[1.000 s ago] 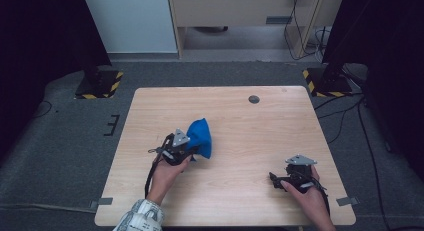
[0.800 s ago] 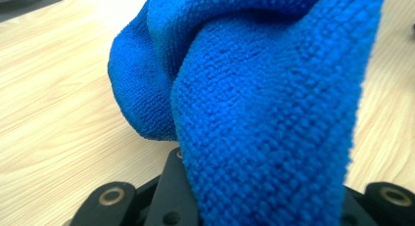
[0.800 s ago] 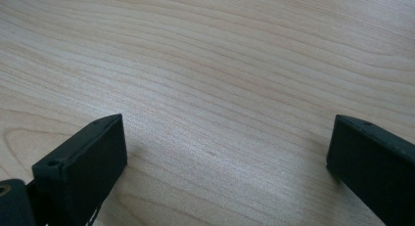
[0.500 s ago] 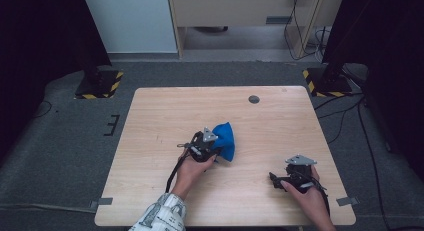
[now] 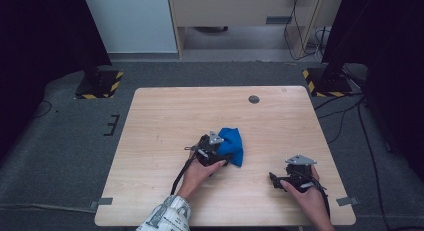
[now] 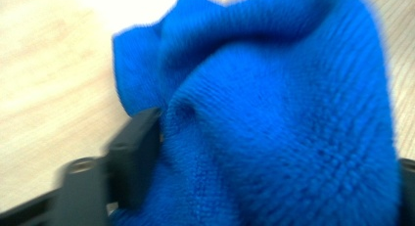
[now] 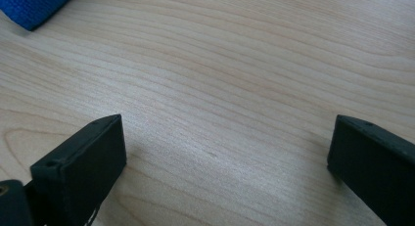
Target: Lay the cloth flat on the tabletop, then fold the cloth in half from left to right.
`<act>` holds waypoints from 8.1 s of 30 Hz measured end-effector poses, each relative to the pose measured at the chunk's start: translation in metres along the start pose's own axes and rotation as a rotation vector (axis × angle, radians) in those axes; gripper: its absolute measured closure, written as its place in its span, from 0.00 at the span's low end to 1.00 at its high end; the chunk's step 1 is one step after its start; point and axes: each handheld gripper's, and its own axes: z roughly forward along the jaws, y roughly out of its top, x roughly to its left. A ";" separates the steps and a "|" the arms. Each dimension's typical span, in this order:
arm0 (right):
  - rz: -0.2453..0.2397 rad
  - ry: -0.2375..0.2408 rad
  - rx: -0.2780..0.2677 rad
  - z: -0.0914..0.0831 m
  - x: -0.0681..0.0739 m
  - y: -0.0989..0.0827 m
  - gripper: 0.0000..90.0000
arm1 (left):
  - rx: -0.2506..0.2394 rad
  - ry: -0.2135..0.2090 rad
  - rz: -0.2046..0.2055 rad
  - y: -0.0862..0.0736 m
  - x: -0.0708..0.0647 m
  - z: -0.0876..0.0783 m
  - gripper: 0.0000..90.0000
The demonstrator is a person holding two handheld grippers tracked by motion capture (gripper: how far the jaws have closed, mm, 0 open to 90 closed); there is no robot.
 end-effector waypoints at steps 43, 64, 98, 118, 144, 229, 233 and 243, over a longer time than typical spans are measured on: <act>-0.265 0.310 -0.172 -0.018 0.101 0.057 0.67 | -0.148 0.122 0.015 -0.058 0.035 -0.099 0.08; -0.382 0.239 -0.064 0.036 0.148 0.114 0.64 | -0.073 0.128 -0.013 -0.060 0.036 -0.089 0.15; -0.206 0.320 -0.157 -0.017 0.089 0.126 0.97 | -0.098 -0.105 0.034 -0.042 0.011 -0.069 0.97; -0.106 0.372 -0.070 0.030 0.060 0.107 0.91 | 0.034 -0.101 0.018 0.004 0.038 -0.075 0.93; -0.121 0.297 -0.081 0.021 0.060 0.088 0.60 | -0.077 0.016 -0.080 -0.019 0.037 -0.049 0.41; -0.116 0.271 -0.126 0.017 0.062 0.079 0.88 | -0.082 0.056 0.033 -0.060 0.007 -0.090 0.25; -0.144 0.285 -0.116 0.020 0.071 0.071 0.79 | -0.073 0.060 0.008 -0.062 0.013 -0.090 0.32; -0.172 0.300 -0.105 0.024 0.085 0.065 0.69 | -0.053 0.075 -0.004 -0.062 0.014 -0.091 0.40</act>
